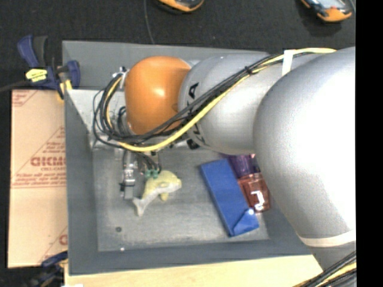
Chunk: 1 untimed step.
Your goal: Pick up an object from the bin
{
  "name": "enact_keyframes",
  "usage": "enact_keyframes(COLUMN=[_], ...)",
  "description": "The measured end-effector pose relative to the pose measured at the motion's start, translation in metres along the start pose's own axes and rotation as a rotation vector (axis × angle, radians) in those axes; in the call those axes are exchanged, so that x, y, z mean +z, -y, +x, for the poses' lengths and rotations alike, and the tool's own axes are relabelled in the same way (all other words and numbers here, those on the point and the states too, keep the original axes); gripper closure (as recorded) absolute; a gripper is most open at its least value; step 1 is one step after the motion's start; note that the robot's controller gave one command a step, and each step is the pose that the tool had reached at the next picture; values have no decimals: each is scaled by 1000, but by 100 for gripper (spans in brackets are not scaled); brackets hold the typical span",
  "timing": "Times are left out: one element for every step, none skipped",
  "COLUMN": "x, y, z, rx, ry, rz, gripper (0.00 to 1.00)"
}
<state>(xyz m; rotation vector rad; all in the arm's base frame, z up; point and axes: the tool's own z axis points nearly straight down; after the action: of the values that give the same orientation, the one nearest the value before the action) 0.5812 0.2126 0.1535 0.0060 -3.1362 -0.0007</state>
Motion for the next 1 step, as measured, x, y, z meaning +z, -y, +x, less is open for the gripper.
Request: enact_keyframes(x=[-5], y=[1], z=[-2], rx=[4], ry=[8], rz=[-2], gripper=[0])
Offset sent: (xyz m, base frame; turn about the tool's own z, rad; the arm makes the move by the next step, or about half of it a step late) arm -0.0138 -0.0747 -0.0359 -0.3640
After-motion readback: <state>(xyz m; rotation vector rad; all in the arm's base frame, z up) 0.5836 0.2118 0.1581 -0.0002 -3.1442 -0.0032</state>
